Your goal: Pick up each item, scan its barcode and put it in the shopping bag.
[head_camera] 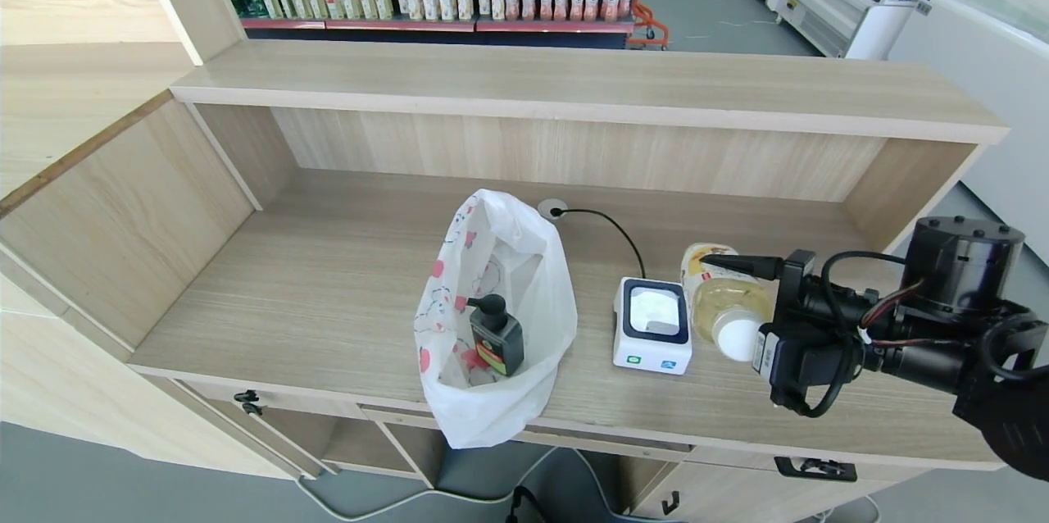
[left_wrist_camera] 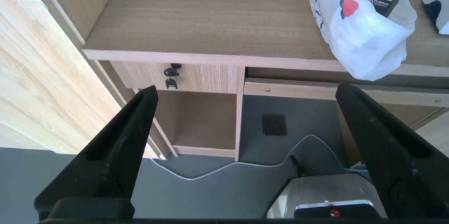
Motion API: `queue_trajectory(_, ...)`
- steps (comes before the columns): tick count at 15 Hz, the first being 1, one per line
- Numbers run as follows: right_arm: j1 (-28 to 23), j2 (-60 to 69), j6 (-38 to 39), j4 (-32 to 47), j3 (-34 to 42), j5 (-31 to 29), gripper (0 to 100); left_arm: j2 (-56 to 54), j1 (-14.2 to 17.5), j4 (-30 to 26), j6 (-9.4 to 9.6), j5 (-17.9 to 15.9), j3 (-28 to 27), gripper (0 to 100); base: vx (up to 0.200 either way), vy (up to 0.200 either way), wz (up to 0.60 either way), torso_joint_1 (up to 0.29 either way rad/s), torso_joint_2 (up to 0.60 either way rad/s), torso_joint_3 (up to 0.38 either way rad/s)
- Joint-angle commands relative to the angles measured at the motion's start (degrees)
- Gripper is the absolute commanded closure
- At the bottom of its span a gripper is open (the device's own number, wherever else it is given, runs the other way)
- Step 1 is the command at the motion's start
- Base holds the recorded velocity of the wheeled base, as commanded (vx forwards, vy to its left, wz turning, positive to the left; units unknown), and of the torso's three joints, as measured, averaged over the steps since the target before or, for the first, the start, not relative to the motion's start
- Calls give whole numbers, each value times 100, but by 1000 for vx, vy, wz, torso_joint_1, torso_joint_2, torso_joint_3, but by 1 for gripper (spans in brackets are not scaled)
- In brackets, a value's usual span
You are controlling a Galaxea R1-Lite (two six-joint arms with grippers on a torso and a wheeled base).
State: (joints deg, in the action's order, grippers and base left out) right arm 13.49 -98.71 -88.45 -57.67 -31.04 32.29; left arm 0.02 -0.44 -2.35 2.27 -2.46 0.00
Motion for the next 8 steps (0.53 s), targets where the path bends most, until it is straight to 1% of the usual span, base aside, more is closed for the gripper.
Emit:
queue_trajectory(1,-5,-78,30,-7,-52,23,100,-2,0,-2,2,0,0,0,0,0,0,0,0,0)
queue_trajectory(5,-14,-149,162,-7,-157,58,100,-2,0,-2,-7,0,0,0,0,0,0,0,0,0)
queue_trajectory(7,-5,-210,179,2,-157,234,100,-2,0,-2,-16,0,0,0,0,0,0,0,0,0)
queue_trajectory(8,-5,-281,417,-25,-157,392,100,-2,0,-2,-16,0,0,0,0,0,0,0,0,0)
